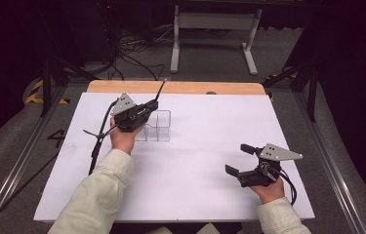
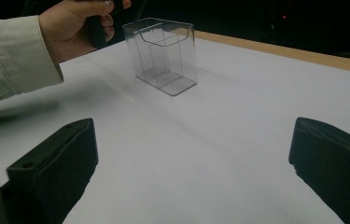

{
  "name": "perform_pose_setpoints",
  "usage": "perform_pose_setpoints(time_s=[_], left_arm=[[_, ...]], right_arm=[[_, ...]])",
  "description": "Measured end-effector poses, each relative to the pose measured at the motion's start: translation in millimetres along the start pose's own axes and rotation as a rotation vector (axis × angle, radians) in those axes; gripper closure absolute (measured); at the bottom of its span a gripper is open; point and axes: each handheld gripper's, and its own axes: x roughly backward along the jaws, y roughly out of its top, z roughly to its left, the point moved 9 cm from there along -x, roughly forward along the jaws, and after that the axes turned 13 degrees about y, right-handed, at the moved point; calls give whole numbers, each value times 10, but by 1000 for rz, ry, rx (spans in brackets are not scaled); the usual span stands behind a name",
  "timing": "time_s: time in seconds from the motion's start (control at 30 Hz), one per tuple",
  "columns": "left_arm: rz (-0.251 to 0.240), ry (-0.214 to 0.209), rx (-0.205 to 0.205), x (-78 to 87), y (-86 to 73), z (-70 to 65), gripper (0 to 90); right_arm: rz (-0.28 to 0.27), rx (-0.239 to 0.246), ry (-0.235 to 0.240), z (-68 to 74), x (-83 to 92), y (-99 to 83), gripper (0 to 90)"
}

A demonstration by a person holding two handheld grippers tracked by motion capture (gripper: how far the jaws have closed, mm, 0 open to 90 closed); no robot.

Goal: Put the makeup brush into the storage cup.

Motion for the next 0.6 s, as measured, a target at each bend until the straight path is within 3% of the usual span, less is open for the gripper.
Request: perform_pose_setpoints(time_s=[0.6], left_arm=[[50, 26, -5, -70, -126, 52, 826]], right_arm=[[16, -2, 15, 23, -35, -25, 20]])
